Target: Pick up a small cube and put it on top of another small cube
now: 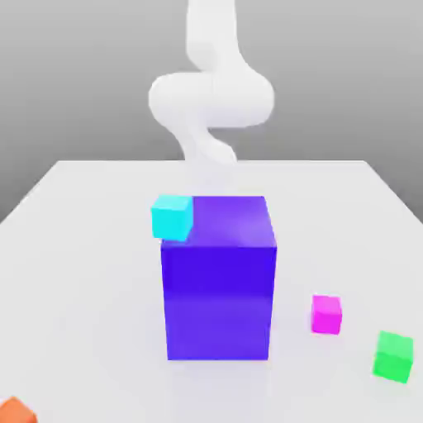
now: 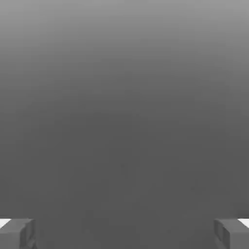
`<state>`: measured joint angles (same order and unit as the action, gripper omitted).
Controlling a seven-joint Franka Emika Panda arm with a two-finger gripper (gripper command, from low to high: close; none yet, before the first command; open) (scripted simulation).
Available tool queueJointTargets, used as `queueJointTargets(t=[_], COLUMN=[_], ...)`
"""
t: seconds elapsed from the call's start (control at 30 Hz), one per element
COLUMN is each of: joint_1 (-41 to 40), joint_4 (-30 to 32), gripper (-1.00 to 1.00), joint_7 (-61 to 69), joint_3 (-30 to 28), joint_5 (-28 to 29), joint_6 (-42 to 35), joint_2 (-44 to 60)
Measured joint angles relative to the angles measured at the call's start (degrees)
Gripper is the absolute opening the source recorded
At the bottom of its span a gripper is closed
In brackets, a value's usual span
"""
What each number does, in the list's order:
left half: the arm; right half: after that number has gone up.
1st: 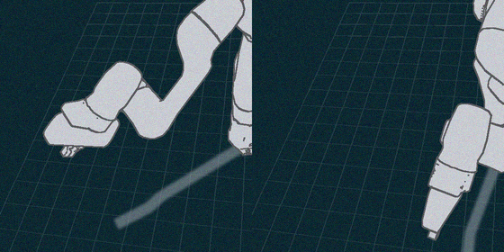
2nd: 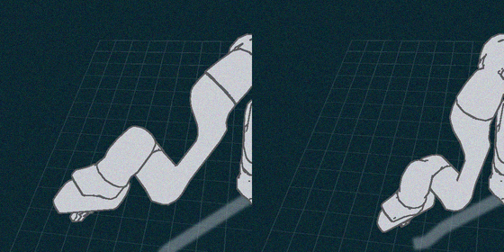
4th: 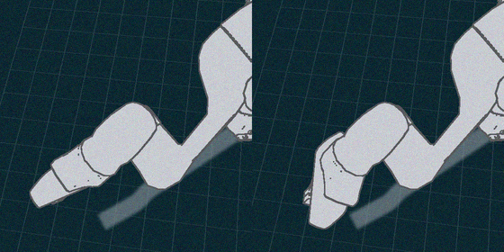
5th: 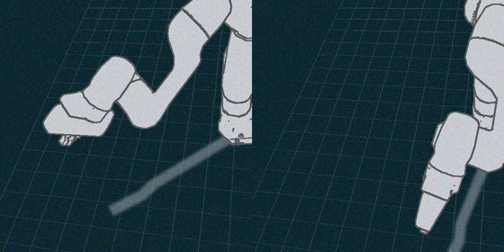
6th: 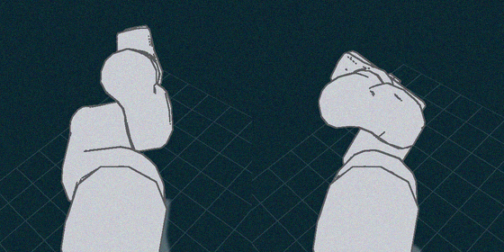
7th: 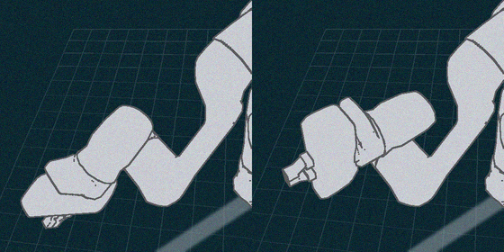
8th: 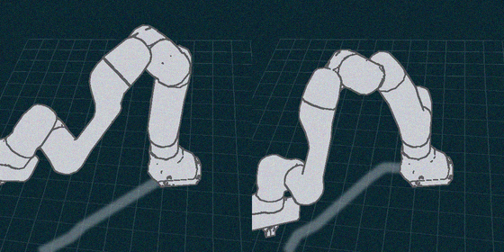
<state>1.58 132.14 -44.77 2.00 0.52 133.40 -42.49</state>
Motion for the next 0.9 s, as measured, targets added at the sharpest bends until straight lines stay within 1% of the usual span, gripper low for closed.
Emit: queueJointTargets(t=[0.17, 0.33, 0.5, 0.6, 0.7, 0.77, 0.8, 0.9], joint_1=[3.41, 6.56, 9.33, 10.54, 12.35, 13.78, 13.50, 17.57], joint_4=[5.98, 12.71, 19.51, 23.68, 28.26, 30.29, 30.39, 29.47], gripper=[0.00, 0.00, 0.00, 0.00, 0.00, 0.00, 0.00, 0.00], joint_7=[-4.29, -10.62, -19.16, -26.36, -37.00, -43.06, -45.52, -51.83], joint_3=[3.86, 9.12, 15.14, 18.49, 19.58, 18.31, 16.81, 10.46], joint_5=[-4.01, -7.46, -7.94, -5.48, -0.70, 1.88, 4.22, 11.94], joint_6=[6.65, 13.66, 20.83, 25.25, 29.26, 31.25, 32.60, 37.14], joint_2=[9.89, 20.04, 30.35, 36.67, 41.99, 44.13, 45.82, 51.76])
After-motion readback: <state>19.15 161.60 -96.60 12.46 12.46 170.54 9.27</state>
